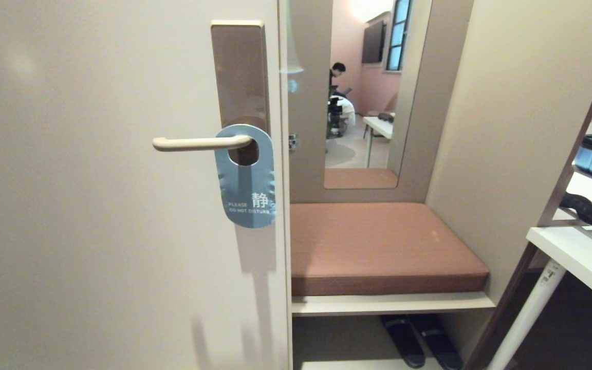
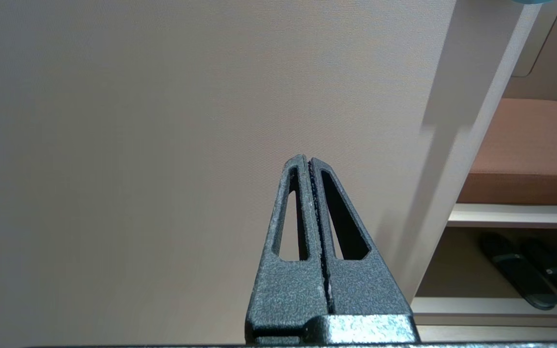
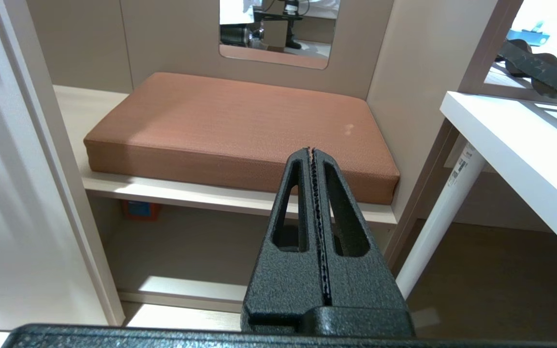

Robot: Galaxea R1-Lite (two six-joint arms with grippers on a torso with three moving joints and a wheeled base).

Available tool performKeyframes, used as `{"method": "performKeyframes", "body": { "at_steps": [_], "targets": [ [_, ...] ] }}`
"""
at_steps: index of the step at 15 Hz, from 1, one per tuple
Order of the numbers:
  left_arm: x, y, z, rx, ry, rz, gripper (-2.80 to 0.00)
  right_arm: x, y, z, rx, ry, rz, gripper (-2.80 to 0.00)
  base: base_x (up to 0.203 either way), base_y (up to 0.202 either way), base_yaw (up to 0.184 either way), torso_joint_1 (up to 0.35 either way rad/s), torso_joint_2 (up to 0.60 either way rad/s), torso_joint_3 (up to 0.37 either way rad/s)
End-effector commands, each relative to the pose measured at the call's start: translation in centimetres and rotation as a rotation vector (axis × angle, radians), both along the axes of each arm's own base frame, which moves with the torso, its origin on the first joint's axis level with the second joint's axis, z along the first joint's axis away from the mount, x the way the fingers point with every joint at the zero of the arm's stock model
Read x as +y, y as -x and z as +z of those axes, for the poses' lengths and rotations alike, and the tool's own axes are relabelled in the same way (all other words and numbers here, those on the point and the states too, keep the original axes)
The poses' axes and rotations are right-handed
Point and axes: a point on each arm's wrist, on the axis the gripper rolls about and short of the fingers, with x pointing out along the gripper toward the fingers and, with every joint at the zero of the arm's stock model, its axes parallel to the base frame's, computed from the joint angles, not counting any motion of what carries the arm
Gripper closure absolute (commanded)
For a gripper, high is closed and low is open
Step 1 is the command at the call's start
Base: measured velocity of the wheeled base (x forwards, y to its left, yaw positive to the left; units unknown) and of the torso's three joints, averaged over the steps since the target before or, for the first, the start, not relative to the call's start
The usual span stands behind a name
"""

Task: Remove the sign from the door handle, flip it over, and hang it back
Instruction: Take down the sign

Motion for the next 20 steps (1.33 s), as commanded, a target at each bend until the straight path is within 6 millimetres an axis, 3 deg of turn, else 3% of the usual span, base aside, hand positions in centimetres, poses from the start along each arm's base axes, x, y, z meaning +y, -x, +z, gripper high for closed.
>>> {"method": "performKeyframes", "body": {
  "at_steps": [1, 20],
  "targets": [
    [0.0, 0.0, 0.0, 0.0, 0.0, 0.001, 0.0, 0.0, 0.0, 0.0, 0.0, 0.0, 0.001, 0.0, 0.0, 0.0, 0.0, 0.0, 0.0, 0.0],
    [0.0, 0.0, 0.0, 0.0, 0.001, 0.001, 0.0, 0.0, 0.0, 0.0, 0.0, 0.0, 0.001, 0.0, 0.0, 0.0, 0.0, 0.0, 0.0, 0.0]
  ]
}}
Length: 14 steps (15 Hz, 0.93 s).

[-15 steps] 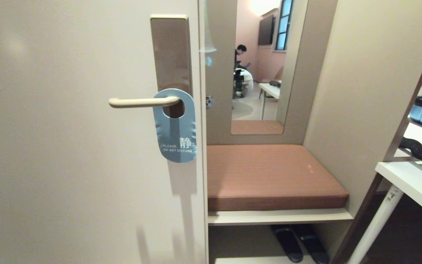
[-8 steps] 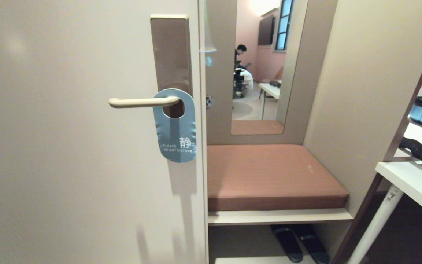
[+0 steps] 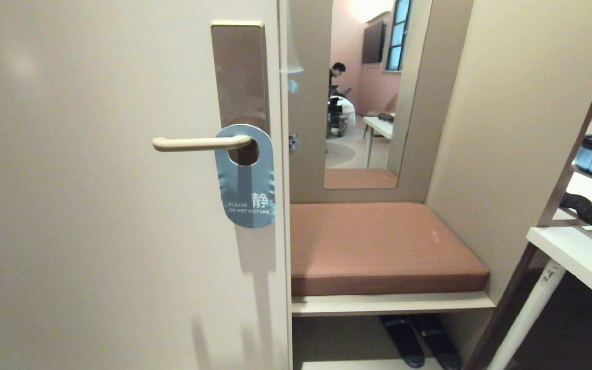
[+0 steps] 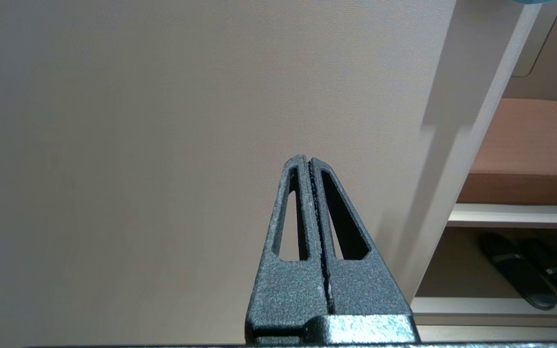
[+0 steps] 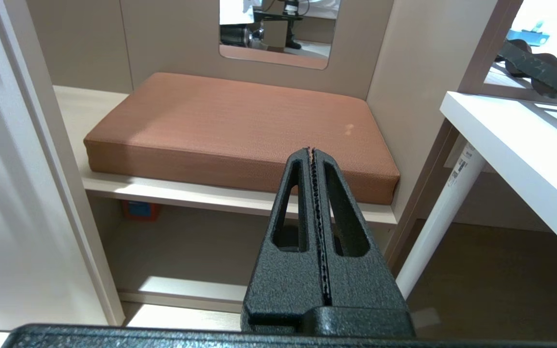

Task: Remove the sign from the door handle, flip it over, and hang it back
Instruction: Take down the sign

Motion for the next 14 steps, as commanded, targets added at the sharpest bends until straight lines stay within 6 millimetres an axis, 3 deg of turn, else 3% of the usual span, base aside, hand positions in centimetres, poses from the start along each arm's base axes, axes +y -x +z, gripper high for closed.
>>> {"method": "performKeyframes", "body": {
  "at_steps": [1, 14],
  "targets": [
    [0.0, 0.0, 0.0, 0.0, 0.001, 0.001, 0.0, 0.0, 0.0, 0.0, 0.0, 0.001, 0.001, 0.0, 0.0, 0.0, 0.0, 0.0, 0.0, 0.0],
    [0.0, 0.0, 0.0, 0.0, 0.007, 0.001, 0.0, 0.0, 0.0, 0.0, 0.0, 0.001, 0.001, 0.0, 0.0, 0.0, 0.0, 0.0, 0.0, 0.0]
  ]
}}
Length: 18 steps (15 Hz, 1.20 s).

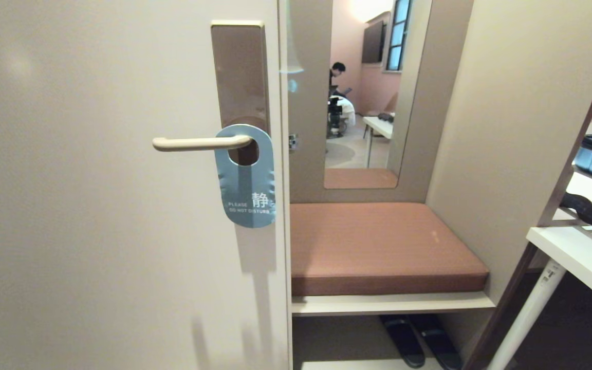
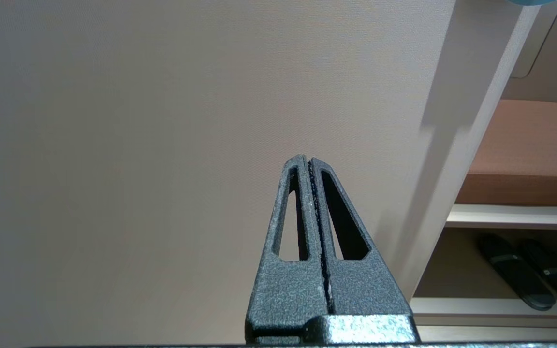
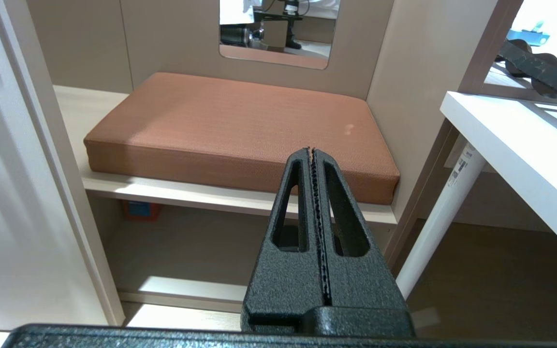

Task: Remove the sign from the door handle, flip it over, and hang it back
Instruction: Take down the sign

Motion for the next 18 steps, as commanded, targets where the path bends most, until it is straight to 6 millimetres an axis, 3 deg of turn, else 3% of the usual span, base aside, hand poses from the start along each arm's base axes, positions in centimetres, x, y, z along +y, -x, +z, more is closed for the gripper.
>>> {"method": "performKeyframes", "body": {
  "at_steps": [1, 11, 18],
  "targets": [
    [0.0, 0.0, 0.0, 0.0, 0.002, 0.001, 0.0, 0.0, 0.0, 0.0, 0.0, 0.001, 0.001, 0.0, 0.0, 0.0, 0.0, 0.0, 0.0, 0.0],
    [0.0, 0.0, 0.01, -0.001, 0.004, 0.001, 0.0, 0.0, 0.0, 0.0, 0.0, 0.001, 0.001, 0.0, 0.0, 0.007, -0.001, 0.001, 0.0, 0.0],
    [0.0, 0.0, 0.01, -0.001, 0.005, 0.001, 0.0, 0.0, 0.0, 0.0, 0.0, 0.001, 0.001, 0.0, 0.0, 0.182, -0.003, 0.002, 0.0, 0.003]
  ]
}}
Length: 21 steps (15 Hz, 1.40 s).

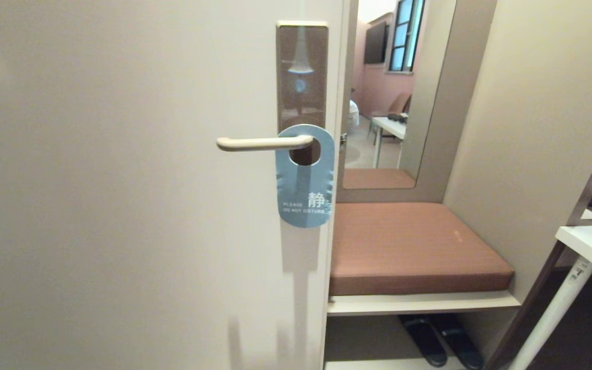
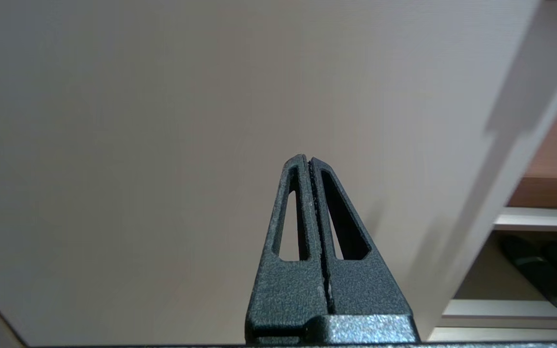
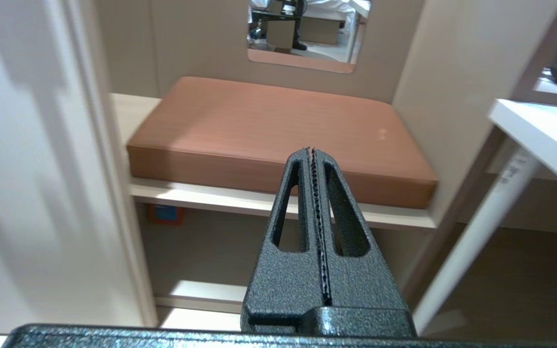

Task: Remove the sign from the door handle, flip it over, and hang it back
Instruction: Take down the sign

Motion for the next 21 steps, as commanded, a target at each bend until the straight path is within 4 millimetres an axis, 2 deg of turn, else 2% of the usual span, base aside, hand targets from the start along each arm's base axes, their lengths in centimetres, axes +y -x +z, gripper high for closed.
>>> {"method": "performKeyframes", "body": {
  "at_steps": [1, 4, 21],
  "targets": [
    [0.0, 0.0, 0.0, 0.0, 0.001, 0.001, 0.0, 0.0, 0.0, 0.0, 0.0, 0.001, 0.001, 0.0, 0.0, 0.195, -0.001, 0.004, 0.01, 0.002],
    [0.0, 0.0, 0.0, 0.0, 0.001, 0.001, 0.0, 0.0, 0.0, 0.0, 0.0, 0.001, 0.001, 0.0, 0.0, 0.148, 0.0, 0.004, 0.0, 0.0],
    [0.0, 0.0, -0.01, 0.0, 0.001, 0.001, 0.0, 0.0, 0.0, 0.01, -0.001, 0.004, 0.001, 0.0, 0.0, 0.0, 0.0, 0.0, 0.0, 0.0]
  ]
}}
